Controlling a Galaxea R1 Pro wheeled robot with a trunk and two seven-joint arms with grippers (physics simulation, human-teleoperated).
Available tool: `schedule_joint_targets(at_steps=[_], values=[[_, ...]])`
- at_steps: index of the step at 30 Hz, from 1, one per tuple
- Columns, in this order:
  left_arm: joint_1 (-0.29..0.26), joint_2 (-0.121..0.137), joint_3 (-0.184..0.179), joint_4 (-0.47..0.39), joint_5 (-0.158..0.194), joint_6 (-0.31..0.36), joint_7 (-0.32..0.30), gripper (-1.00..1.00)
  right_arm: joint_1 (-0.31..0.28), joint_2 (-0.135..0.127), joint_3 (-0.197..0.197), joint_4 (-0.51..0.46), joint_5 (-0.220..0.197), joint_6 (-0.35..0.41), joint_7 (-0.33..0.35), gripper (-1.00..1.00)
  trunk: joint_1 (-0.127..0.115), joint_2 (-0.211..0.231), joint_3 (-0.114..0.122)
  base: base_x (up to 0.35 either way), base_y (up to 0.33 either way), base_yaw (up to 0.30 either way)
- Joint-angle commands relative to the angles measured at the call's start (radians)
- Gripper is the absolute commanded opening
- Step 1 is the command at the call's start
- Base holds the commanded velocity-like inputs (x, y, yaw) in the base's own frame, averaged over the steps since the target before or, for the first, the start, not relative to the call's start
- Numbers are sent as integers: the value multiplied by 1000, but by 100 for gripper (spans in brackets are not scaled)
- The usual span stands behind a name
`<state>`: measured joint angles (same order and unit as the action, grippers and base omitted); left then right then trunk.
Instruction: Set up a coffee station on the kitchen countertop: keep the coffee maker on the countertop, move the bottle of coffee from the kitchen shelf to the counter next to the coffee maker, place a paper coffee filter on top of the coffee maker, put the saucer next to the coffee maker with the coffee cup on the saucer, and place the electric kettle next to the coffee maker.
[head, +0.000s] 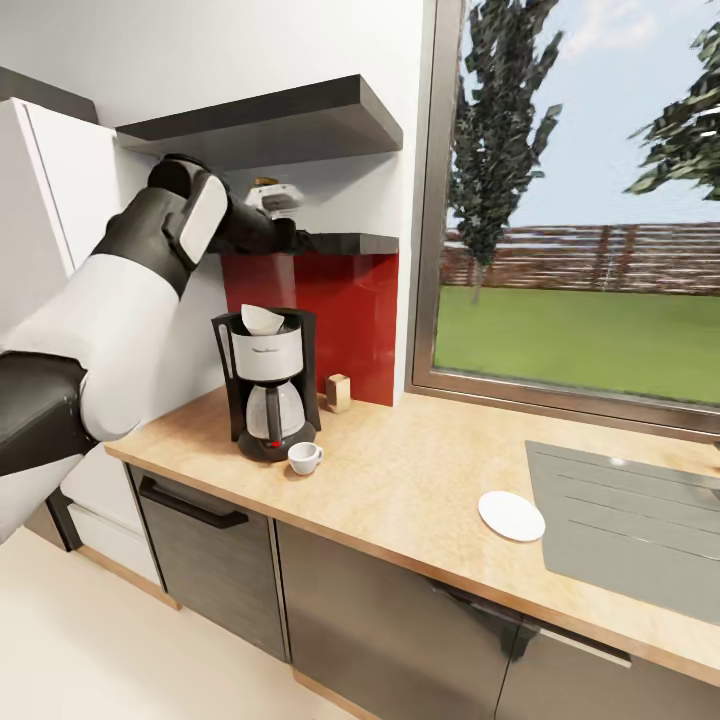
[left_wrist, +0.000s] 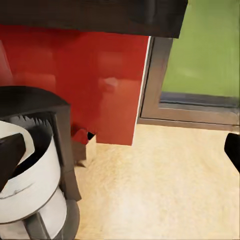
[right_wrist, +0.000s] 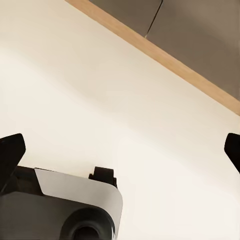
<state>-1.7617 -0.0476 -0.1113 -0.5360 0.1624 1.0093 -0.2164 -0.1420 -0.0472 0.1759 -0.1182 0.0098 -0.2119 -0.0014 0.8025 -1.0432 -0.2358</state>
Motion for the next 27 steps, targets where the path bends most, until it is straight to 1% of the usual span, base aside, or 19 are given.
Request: schedule_joint_targets(at_steps=[1, 3, 6, 10, 13, 14, 16, 17, 18, 19, 20, 22, 25, 26, 27], values=[[3, -3, -4, -23, 18, 3, -7, 100, -1, 0, 4, 0, 1, -3, 0, 100, 0, -1, -1, 0, 0, 0], [22, -9, -4, -81, 33, 2, -46, 100, -1, 0, 4, 0, 1, -3, 0, 100, 0, -1, -1, 0, 0, 0], [87, -15, -4, -202, 46, 1, -139, 100, -1, 0, 4, 0, 1, -3, 0, 100, 0, -1, -1, 0, 0, 0], [205, -17, -4, -391, 54, 1, -263, 100, -1, 0, 4, 0, 1, -3, 0, 100, 0, -1, -1, 0, 0, 0], [290, -18, -4, -511, 57, 1, -330, 100, -1, 0, 4, 1, 1, -3, 0, 100, 0, -1, -1, 0, 0, 0], [338, -17, -5, -568, 58, 1, -371, 100, -1, 0, 4, 1, 1, -3, 0, 100, 0, -1, -1, 0, 0, 0], [383, -16, -15, -609, 59, 1, -417, 100, -1, 0, 4, 0, 1, -3, 0, 100, 0, -1, -1, 0, 0, 0], [425, -11, -37, -638, 59, 0, -474, 100, -1, 0, 4, 1, 1, -3, 0, 100, 0, -1, -1, 0, 0, 0], [506, 14, -106, -682, 59, -12, -587, 100, -1, 0, 4, 0, 1, -3, 0, 100, 0, -1, -1, 0, 0, 0], [526, 23, -123, -694, 59, -17, -607, 100, -1, 0, 4, 0, 1, -3, 0, 100, 0, -1, -1, 0, 0, 0], [566, 42, -149, -715, 59, -23, -638, 100, -1, 0, 4, 0, 1, -3, 0, 100, 0, -1, -1, 0, 0, 0], [612, 62, -165, -734, 59, -28, -658, 100, -1, 0, 5, 0, 1, -3, 0, 100, 0, -1, -1, 0, 0, 0], [693, 95, -179, -768, 59, -33, -681, 100, -1, 0, 5, 0, 1, -3, -1, 100, 0, -1, -1, 0, 0, 0], [758, 123, -184, -809, 60, -37, -701, 100, -1, 0, 4, 1, 1, -3, -1, 100, 0, -1, -1, 0, 0, 0], [787, 136, -186, -828, 60, -41, -712, 100, -1, 0, 4, 1, 1, -3, -1, 100, 0, -1, -1, 0, 0, 0]])
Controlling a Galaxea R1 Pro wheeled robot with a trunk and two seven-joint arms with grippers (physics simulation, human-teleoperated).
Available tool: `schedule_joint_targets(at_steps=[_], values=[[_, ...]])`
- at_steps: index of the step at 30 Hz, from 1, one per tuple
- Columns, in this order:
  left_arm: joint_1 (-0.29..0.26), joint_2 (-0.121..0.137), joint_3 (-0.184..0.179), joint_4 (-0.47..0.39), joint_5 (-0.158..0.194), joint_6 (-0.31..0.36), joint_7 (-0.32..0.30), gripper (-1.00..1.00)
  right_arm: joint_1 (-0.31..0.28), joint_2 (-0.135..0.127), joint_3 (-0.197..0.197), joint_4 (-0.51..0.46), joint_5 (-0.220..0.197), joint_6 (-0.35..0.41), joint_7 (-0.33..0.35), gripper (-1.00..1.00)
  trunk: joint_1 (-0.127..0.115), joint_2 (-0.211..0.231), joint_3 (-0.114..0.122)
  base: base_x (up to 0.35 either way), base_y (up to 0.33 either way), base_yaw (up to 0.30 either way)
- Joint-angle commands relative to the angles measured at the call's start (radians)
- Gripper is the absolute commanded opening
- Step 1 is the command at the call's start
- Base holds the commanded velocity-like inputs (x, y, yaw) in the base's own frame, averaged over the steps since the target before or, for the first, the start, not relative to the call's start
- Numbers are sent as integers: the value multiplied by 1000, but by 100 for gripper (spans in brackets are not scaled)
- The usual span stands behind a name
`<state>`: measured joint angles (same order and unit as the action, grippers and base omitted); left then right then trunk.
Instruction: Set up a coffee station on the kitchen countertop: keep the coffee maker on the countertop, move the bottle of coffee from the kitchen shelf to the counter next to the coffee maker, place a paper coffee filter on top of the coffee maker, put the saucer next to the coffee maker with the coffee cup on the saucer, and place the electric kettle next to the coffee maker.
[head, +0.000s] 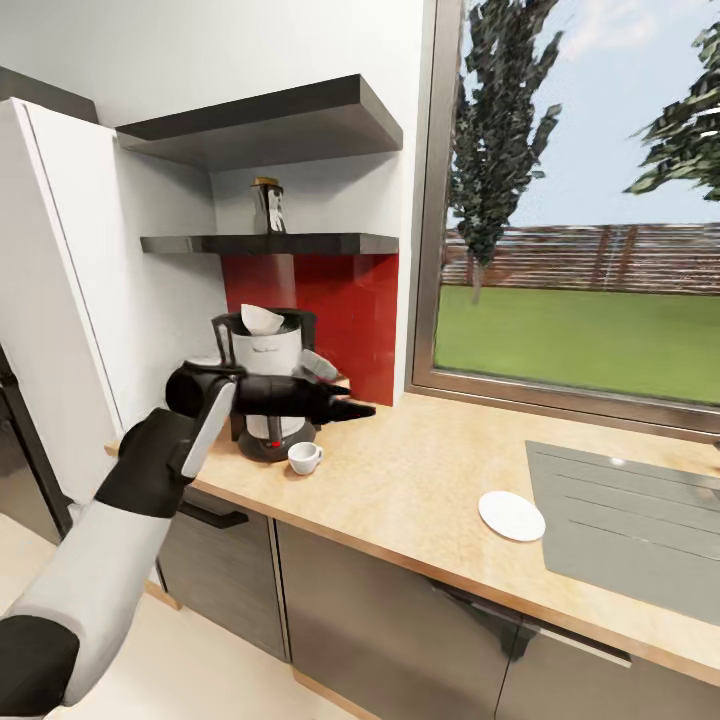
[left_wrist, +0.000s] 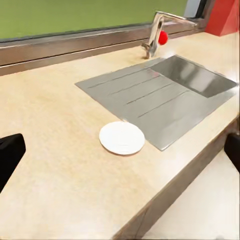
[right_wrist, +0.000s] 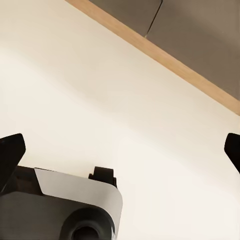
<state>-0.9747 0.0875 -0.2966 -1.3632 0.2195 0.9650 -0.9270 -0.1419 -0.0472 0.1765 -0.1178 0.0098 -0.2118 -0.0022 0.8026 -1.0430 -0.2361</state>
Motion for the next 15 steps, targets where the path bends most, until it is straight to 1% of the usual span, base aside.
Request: schedule_joint_targets(at_steps=[1, 2, 3, 5, 6, 7, 8, 10, 11, 12, 14, 15], values=[[0, 1, -1, -1, 3, 4, -1, 100, -1, 0, 4, 1, 1, -3, 0, 100, 0, -1, -1, 0, 0, 0], [96, 41, -5, -40, 2, -41, -56, 100, -1, 0, 3, 0, 1, -3, -1, 100, 0, -1, -1, 0, 0, 0], [128, 52, -6, -46, 2, -68, -79, 100, -1, 0, 3, 0, 1, -3, -1, 100, 0, -1, -1, 0, 0, 0], [237, 97, -7, -38, 0, -177, -143, 100, -1, 0, 3, 0, 1, -3, 0, 100, 0, -1, -1, 0, 0, 0], [280, 115, -8, -15, 1, -218, -161, 100, -1, 0, 4, 0, 1, -3, 0, 100, 0, -1, -1, 0, 0, 0], [338, 133, -8, 22, 2, -272, -177, 100, -1, 0, 4, 0, 1, -3, -1, 100, 0, -1, -1, 0, 0, 0], [451, 147, -9, 67, 2, -395, -190, 100, -1, 0, 3, 1, 1, -3, 0, 100, 0, -1, -1, 0, 0, 0], [504, 153, -9, 115, 1, -442, -194, 100, -1, 0, 4, 0, 1, -3, 0, 100, 0, -1, -1, 0, 0, 0], [514, 155, -9, 134, 1, -452, -198, 100, -1, 0, 3, 0, 1, -3, 0, 100, 0, -1, -1, 0, 0, 0], [532, 159, -9, 188, 1, -481, -210, 100, -1, 0, 3, 0, 1, -3, 0, 100, 0, -1, -1, 0, 0, 0], [545, 163, -9, 319, 1, -577, -221, 100, -1, -1, 3, 0, 1, -3, 1, 100, 0, -1, -1, 0, 0, 0], [546, 163, -9, 353, 1, -600, -222, 100, -1, -2, 2, 0, 1, -3, 1, 100, 0, -1, -1, 0, 0, 0]])
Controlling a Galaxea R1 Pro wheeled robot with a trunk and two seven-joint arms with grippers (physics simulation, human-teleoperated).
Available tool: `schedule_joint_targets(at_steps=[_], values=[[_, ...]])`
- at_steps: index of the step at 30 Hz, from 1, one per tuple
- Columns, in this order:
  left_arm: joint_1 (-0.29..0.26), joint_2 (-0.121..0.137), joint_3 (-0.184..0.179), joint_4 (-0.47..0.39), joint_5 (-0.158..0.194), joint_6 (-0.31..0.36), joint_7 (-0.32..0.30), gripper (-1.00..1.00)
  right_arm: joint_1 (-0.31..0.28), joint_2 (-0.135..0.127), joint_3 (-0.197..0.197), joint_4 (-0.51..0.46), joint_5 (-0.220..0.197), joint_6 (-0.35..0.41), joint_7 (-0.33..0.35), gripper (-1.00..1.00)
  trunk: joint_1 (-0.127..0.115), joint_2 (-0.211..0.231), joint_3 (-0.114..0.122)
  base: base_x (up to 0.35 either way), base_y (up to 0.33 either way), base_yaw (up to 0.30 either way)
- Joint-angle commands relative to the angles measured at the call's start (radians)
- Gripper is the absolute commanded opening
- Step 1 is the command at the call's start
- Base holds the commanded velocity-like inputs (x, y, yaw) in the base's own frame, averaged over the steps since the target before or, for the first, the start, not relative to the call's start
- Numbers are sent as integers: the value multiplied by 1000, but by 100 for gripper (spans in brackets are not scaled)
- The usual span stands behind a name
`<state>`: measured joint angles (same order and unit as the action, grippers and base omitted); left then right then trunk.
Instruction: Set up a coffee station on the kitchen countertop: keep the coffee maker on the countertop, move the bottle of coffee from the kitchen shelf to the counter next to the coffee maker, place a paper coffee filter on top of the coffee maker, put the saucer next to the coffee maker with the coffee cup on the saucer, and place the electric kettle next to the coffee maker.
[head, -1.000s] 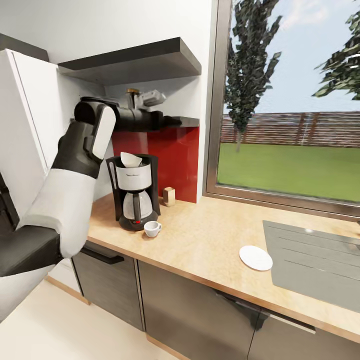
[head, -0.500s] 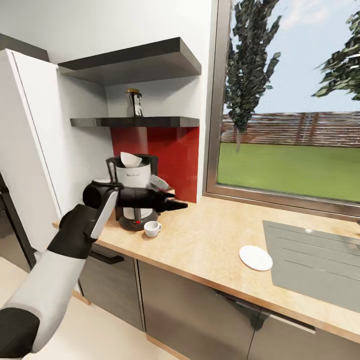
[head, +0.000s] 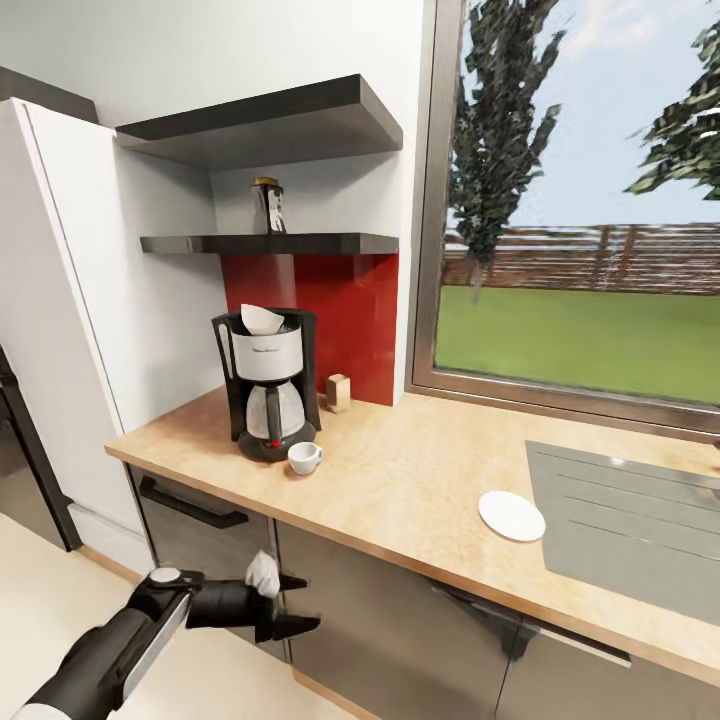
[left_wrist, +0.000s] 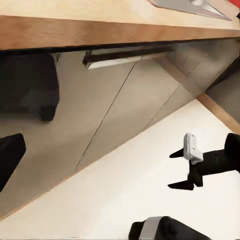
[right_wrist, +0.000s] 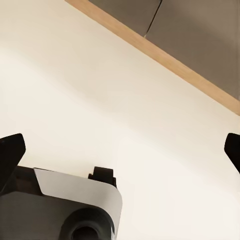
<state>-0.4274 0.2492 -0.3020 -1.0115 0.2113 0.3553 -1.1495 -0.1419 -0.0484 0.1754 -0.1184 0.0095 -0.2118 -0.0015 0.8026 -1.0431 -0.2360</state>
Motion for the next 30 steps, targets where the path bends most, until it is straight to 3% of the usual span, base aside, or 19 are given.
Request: schedule_joint_targets(at_steps=[1, 3, 6, 13, 14, 18, 22, 30], values=[[0, 1, -3, 39, 9, -15, 0, 100, -1, -1, 3, 1, 1, -3, 0, 100, 0, -1, -1, 0, 0, 0], [1, 2, -3, 120, 10, -64, -2, 100, -1, -2, 2, 1, 0, -3, 0, 100, 0, -1, -1, 0, 0, 0], [3, 1, -3, 390, 28, -232, -3, 100, -1, -19, -3, 0, -6, -3, 2, 100, 0, -1, -1, 0, 0, 0], [4, -2, -2, 743, 91, -406, -3, 100, -1, -44, -7, -2, -12, -2, 3, 100, 0, -1, -1, 0, 0, 0], [4, -2, -1, 926, 178, -516, 1, 100, -1, -50, -9, -3, -14, -1, 3, 100, 0, -1, -1, 0, 0, 0], [4, -4, 0, 975, 250, -540, 10, 100, -1, -56, -24, -3, -22, -1, 3, 100, 0, -1, -1, 0, 0, 0], [4, -4, 0, 983, 286, -543, 12, 100, -1, -57, -64, -3, -45, 0, 4, 100, 0, -1, -1, 0, 0, 0], [4, -4, 0, 985, 297, -544, 13, 100, -1, -56, -74, -3, -51, 0, 3, 100, 0, -1, -1, 0, 0, 0]])
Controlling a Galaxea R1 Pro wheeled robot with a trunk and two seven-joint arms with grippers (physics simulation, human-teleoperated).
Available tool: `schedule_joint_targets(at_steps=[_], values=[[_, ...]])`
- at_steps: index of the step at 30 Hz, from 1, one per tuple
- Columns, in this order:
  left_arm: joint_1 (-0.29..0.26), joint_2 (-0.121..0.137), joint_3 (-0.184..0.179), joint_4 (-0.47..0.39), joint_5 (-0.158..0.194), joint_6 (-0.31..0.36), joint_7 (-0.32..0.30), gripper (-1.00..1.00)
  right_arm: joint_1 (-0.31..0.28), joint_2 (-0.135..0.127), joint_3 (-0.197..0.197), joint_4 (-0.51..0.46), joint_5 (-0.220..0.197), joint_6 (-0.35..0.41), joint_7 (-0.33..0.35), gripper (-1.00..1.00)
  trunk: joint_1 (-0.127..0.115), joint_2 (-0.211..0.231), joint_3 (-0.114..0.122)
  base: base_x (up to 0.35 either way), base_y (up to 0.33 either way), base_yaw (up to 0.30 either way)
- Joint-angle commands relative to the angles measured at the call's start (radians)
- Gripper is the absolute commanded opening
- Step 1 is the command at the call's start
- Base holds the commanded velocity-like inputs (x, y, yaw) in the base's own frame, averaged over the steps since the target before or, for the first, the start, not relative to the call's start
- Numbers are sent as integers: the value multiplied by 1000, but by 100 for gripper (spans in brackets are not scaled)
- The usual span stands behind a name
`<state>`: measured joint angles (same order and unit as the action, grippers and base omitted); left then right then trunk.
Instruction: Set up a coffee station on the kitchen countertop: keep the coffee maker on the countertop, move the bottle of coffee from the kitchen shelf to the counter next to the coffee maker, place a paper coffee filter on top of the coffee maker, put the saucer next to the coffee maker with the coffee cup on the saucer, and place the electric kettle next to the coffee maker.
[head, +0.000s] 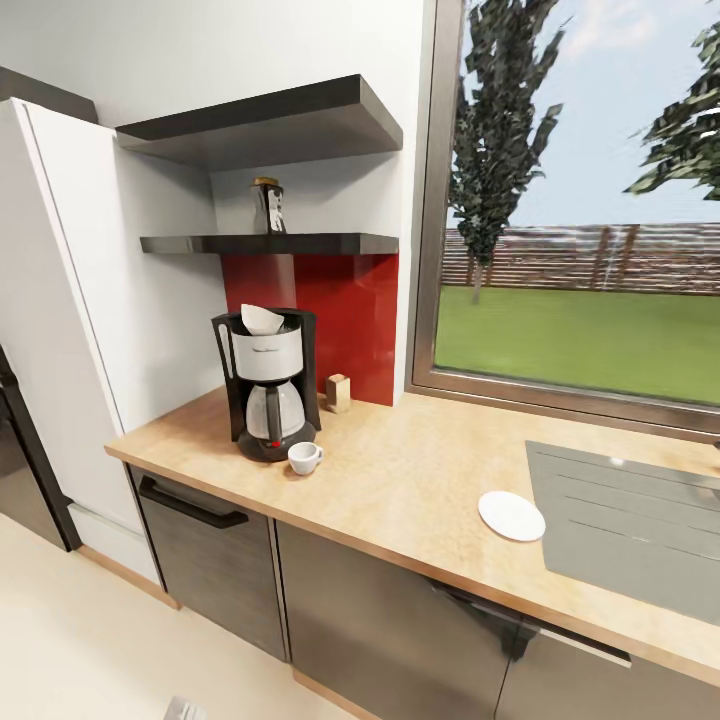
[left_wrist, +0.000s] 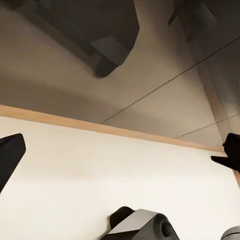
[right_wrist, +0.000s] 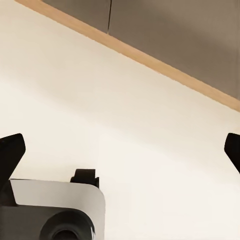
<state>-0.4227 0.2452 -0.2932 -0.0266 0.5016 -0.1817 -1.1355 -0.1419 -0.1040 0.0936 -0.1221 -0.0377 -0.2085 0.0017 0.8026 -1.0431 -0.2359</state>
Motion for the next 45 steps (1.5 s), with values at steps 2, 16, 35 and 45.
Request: schedule_joint_targets(at_steps=[2, 16, 35, 45], values=[[-1, 0, -8, 0, 7, -7, -1, 100, -1, 0, 7, 1, -5, -3, 0, 100, 0, -1, -1, 0, 0, 0], [-1, 4, -4, 1, 9, -7, -1, 100, -1, 1, 8, 1, -5, -3, 1, 100, 0, -1, -1, 0, 0, 0], [-1, 26, -4, 2, 107, 35, 261, 100, -1, 1, 6, 1, -4, -3, 0, 100, 0, -1, -1, 0, 0, 0], [7, 25, -4, 2, 117, 51, 429, 100, -1, 1, 6, 1, -4, -3, 0, 100, 0, -1, -1, 0, 0, 0]])
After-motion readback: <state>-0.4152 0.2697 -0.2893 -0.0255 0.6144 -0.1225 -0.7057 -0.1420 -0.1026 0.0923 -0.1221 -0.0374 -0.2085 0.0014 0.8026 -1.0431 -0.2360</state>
